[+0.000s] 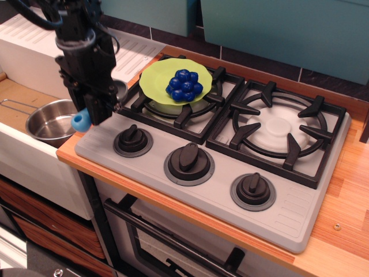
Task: Put blueberry on plate and spoon in pot or pan in sink
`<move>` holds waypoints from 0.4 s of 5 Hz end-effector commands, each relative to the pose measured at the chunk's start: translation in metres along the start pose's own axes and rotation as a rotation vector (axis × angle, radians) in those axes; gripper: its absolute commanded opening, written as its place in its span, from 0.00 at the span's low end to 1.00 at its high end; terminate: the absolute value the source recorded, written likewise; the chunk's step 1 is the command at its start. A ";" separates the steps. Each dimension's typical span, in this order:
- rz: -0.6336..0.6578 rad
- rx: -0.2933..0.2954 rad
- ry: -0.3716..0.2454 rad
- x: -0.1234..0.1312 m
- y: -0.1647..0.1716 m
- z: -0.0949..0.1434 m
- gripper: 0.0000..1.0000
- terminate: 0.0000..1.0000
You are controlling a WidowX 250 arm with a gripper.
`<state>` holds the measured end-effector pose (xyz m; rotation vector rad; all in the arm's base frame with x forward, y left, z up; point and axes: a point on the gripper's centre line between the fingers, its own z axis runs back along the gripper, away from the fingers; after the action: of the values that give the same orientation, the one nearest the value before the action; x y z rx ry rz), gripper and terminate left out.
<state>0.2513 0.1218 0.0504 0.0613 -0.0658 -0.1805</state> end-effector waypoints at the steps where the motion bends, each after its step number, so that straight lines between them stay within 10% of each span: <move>1: -0.028 0.065 -0.048 0.009 0.018 0.027 0.00 0.00; 2: -0.054 0.080 -0.043 0.002 0.036 0.031 0.00 0.00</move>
<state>0.2472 0.1524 0.0678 0.0964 -0.0644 -0.2404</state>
